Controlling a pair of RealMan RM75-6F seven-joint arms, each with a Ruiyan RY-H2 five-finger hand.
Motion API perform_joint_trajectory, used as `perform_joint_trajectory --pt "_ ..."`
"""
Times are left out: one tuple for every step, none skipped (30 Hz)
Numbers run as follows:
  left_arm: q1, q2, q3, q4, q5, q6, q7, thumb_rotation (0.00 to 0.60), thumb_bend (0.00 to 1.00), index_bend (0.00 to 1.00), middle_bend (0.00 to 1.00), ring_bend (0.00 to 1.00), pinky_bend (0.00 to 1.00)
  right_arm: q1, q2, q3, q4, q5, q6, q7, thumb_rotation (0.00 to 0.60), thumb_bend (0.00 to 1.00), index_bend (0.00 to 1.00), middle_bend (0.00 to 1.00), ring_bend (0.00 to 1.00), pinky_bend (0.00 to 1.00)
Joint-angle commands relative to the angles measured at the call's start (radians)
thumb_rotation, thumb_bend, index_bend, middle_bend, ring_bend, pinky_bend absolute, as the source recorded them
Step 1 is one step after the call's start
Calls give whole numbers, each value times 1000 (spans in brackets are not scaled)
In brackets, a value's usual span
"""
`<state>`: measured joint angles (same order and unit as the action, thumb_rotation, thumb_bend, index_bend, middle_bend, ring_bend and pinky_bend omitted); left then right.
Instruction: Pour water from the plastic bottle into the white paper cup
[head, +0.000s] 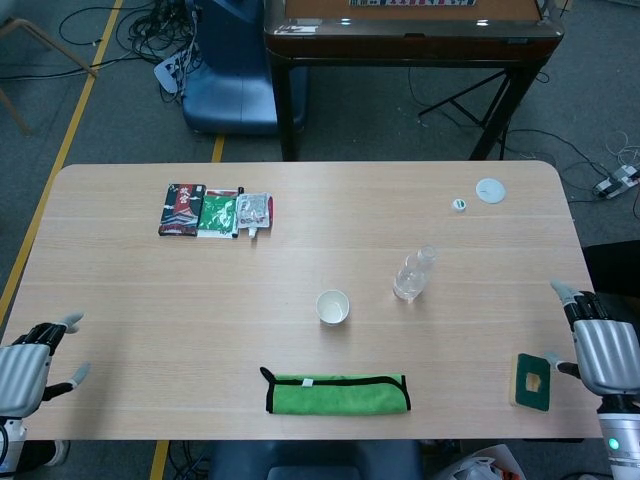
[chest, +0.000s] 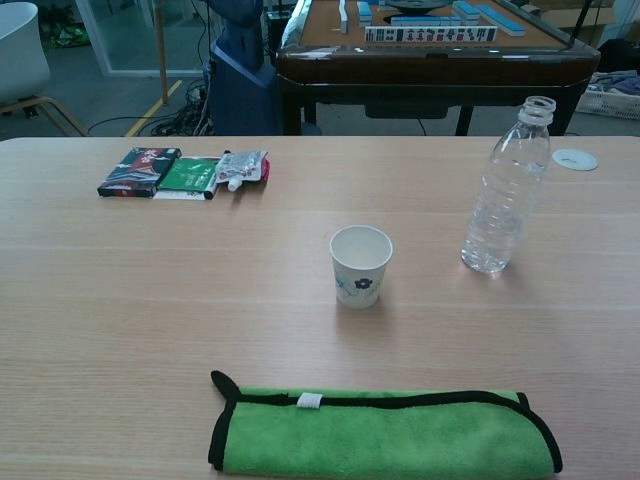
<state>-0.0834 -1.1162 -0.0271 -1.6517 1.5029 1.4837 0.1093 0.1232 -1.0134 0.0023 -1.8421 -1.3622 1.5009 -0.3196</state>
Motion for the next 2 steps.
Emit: perform_joint_trajectory --pt "-2 -2 2 2 -3 -7 3 600 225 211 342 271 442 1 3 3 0 9 -19 4 600 0 111 215 165 436" --pt "-3 -3 2 3 -5 -11 5 600 225 211 342 272 442 2 5 3 -4 15 -32 8 600 0 111 215 166 436"
